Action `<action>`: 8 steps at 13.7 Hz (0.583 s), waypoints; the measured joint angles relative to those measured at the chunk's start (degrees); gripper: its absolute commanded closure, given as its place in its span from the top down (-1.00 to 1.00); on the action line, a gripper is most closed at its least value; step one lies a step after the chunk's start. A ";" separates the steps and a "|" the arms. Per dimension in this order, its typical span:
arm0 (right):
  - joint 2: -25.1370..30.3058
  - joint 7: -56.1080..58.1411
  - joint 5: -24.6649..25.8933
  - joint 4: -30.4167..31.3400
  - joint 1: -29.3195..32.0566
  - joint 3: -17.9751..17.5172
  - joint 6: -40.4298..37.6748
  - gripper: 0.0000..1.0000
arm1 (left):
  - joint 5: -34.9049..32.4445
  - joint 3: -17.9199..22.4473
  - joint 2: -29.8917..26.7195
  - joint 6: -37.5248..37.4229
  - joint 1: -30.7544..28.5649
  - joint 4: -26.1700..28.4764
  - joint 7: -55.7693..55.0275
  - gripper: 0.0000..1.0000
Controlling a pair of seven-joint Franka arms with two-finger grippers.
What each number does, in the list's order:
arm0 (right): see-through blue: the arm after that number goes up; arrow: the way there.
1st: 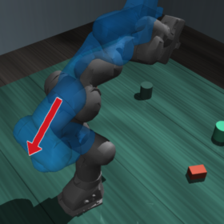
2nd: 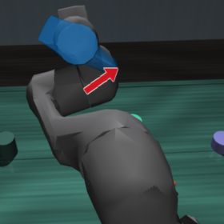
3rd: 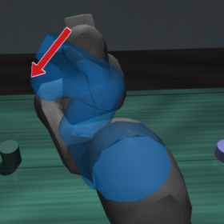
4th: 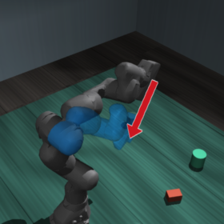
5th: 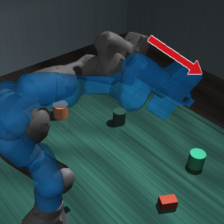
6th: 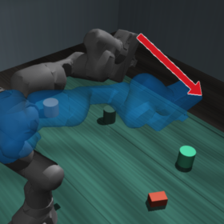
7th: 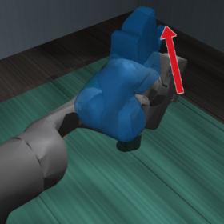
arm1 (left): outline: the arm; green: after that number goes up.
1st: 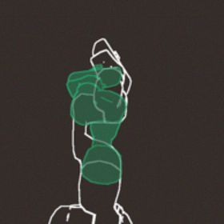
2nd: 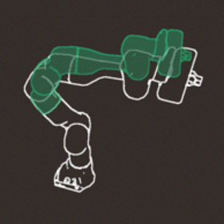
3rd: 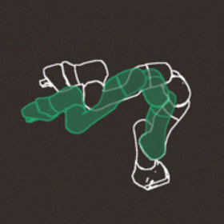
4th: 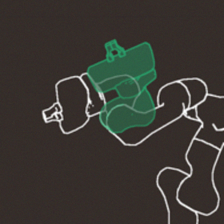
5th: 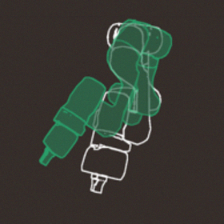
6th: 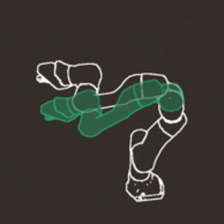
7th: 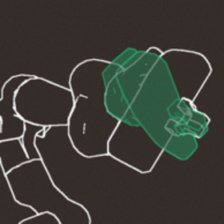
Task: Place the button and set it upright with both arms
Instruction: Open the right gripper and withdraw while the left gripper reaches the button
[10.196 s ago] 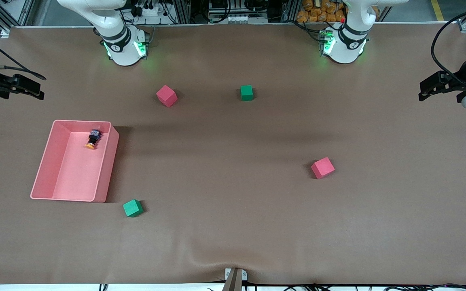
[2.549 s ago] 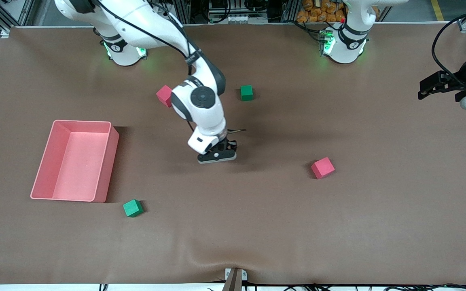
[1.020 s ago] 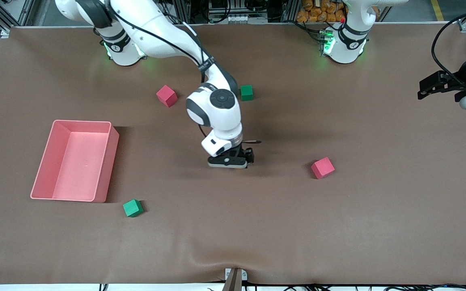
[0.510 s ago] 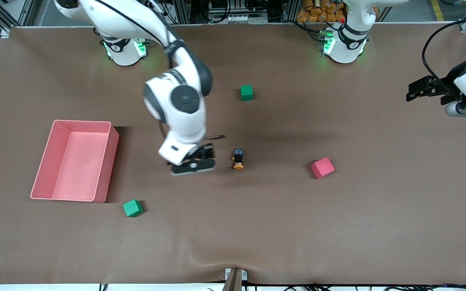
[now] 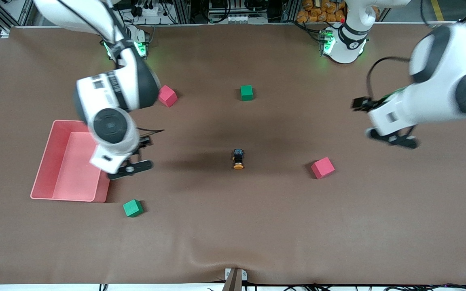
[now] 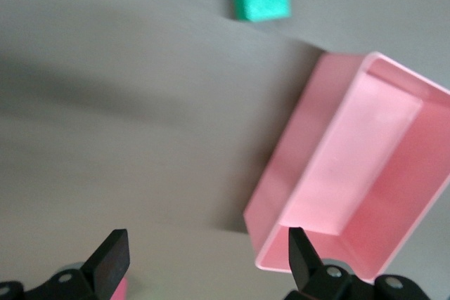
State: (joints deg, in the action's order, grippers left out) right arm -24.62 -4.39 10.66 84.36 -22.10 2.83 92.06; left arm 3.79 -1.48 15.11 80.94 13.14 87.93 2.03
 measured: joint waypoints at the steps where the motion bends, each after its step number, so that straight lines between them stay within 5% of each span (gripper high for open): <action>1: 1.63 0.54 0.00 1.69 2.18 0.01 -0.07 1.00 | 1.58 -0.03 3.15 0.07 1.11 -2.27 -2.04 1.00; 8: 15.19 2.08 0.00 13.06 14.03 -0.13 0.58 1.00 | 5.30 -0.29 16.77 13.78 13.46 -8.46 -21.83 1.00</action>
State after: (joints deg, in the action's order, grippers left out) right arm -9.43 -2.32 10.66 97.42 -8.07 2.69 92.64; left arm 9.09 -1.76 31.88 94.71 26.60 79.47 -19.80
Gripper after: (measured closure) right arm 0.000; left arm 0.000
